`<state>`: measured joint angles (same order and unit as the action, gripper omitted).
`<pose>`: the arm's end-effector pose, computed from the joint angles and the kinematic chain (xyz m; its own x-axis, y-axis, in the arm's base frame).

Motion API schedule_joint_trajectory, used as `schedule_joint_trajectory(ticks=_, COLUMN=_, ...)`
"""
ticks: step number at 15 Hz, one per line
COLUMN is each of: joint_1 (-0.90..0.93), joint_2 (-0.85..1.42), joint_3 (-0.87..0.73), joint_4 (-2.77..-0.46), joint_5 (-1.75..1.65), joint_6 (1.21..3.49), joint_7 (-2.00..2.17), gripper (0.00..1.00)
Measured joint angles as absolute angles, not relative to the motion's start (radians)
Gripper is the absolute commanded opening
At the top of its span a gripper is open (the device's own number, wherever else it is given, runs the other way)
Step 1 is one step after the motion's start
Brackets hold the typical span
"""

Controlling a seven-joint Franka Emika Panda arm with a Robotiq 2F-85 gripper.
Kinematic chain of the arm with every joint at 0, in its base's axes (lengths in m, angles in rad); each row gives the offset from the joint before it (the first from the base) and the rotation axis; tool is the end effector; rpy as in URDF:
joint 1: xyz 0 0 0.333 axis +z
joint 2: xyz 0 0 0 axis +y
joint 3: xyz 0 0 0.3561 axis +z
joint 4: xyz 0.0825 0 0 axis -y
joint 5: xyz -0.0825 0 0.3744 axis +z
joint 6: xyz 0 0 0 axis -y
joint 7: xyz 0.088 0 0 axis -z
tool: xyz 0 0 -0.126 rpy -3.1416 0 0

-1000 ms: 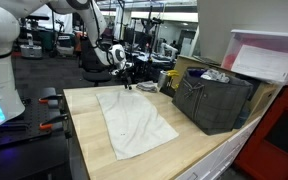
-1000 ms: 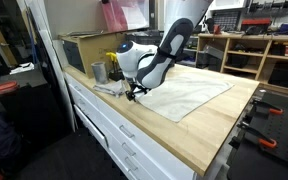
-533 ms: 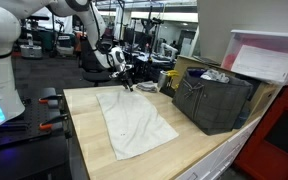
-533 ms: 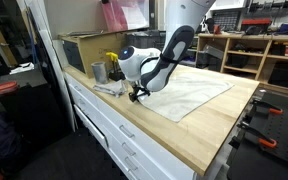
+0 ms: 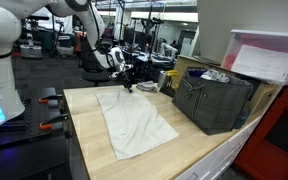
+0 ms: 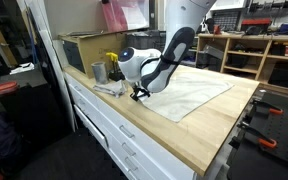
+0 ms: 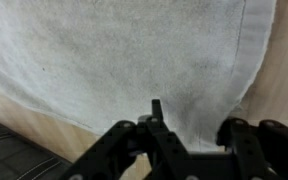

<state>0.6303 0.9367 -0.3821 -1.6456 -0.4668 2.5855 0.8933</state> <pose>0.6717 0.2102 0.1124 0.9481 -0.0130 0.3176 -0.1521 -0.8960 0.4172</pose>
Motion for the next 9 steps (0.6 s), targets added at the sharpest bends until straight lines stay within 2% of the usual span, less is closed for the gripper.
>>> schedule_joint_trajectory(ticks=2, joint_1=0.634, joint_2=0.932, joint_3=-0.382, joint_4=-1.657, joint_5=-0.467, joint_6=2.585, joint_7=0.893, gripper=0.01)
schedule_joint_trajectory(ticks=9, joint_1=0.620, joint_2=0.832, joint_3=-0.358, joint_4=-1.768, joint_5=-0.466, joint_6=2.569, joint_7=0.863, gripper=0.01)
